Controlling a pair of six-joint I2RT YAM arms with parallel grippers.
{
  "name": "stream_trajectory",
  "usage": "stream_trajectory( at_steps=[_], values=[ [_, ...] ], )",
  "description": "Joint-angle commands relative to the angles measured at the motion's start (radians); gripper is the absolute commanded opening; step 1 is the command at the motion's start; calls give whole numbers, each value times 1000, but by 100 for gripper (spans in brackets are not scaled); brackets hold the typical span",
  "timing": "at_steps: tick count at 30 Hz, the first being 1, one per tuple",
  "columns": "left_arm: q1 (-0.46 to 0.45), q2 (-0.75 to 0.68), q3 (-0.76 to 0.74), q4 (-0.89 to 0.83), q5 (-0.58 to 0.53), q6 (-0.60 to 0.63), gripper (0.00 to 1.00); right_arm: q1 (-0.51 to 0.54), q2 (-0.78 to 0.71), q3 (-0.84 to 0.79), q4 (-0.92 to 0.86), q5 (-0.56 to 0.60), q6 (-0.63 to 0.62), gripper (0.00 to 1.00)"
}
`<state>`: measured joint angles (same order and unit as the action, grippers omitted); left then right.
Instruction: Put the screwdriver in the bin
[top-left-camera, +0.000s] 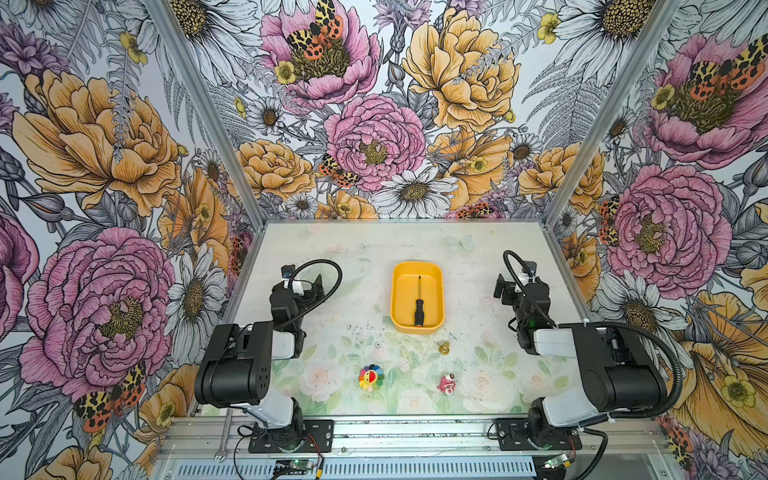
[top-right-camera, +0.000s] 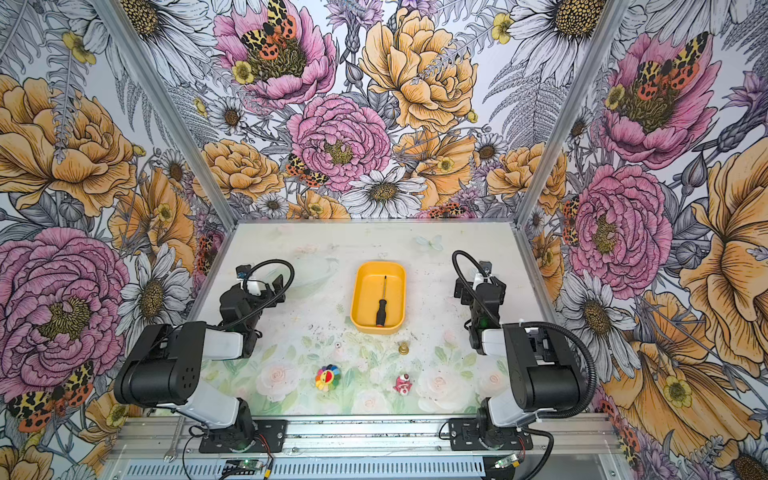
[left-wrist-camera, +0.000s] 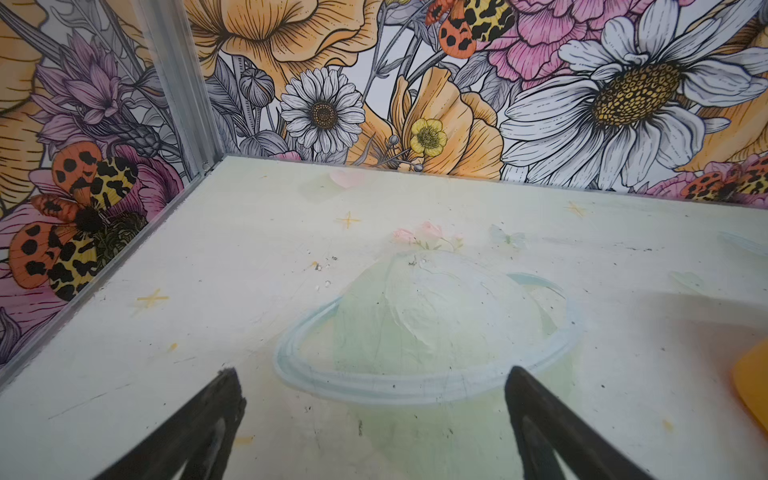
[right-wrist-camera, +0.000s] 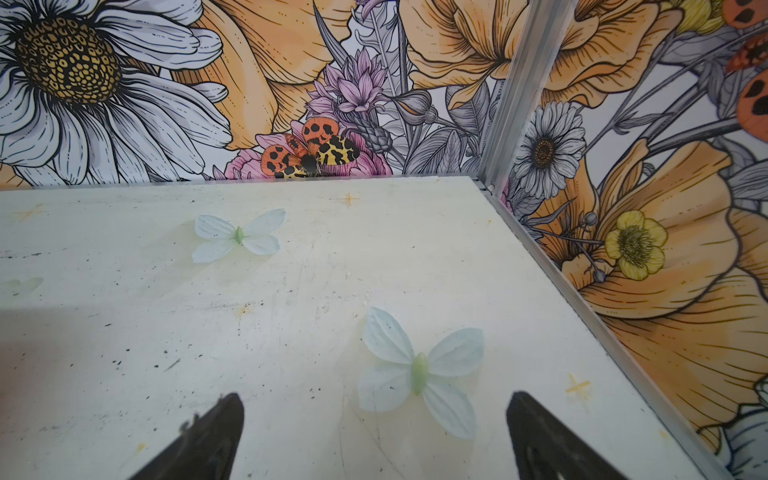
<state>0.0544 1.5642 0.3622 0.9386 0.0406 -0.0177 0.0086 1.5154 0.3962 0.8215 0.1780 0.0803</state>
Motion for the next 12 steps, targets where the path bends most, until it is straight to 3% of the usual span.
stream_trajectory(
  at_steps=[1,12],
  values=[
    [-10,-12,16,3,-18,17,99,-4,15,-2,33,-9,-1,99],
    [-10,-12,17,1,-17,17,99,-10,16,0,31,-20,3,100]
  ],
)
